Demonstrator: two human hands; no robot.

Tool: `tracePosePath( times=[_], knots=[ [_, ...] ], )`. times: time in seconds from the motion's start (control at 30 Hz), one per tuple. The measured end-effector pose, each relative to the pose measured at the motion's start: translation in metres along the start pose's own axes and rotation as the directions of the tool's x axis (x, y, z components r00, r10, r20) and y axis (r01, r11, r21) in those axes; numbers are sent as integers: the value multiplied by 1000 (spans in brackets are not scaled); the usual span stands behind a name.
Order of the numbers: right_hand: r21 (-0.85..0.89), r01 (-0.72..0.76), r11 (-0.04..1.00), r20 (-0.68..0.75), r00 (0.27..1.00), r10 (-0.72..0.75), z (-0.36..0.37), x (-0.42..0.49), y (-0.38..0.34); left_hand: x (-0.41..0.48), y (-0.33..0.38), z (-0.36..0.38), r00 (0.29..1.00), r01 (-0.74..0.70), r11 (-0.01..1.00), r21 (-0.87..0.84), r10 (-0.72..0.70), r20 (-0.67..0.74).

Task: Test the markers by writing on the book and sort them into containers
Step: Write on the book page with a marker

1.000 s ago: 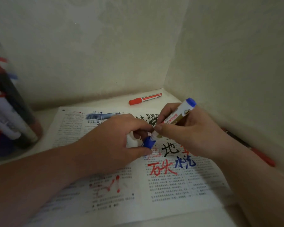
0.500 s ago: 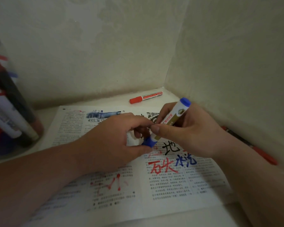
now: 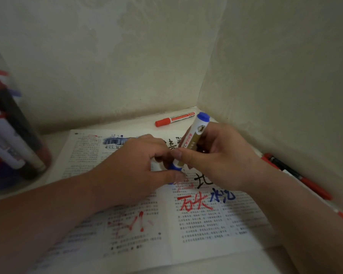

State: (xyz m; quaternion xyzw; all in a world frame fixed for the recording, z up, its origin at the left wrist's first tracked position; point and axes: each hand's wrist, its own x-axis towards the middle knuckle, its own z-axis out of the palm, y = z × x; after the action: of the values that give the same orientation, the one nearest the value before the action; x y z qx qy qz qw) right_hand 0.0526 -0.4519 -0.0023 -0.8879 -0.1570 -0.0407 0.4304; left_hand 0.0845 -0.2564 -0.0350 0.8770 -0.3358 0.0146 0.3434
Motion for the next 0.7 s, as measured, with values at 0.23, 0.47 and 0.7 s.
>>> tracePosePath(
  times=[0.23,0.47,0.7],
  knots=[
    [-25,-25,999,-27,999,24,11,3,-4,2,-6,2,998,-44,998,-34,42,-53],
    [-70,0,998,-104,995,-7,21,-2,-12,1,-8,2,994,-80,995,-56,75,-77],
    [-180,111,977,-245,957,-154,34,-6,-7,-1,-10,2,972,-24,999,-34,15,-235]
  ],
)
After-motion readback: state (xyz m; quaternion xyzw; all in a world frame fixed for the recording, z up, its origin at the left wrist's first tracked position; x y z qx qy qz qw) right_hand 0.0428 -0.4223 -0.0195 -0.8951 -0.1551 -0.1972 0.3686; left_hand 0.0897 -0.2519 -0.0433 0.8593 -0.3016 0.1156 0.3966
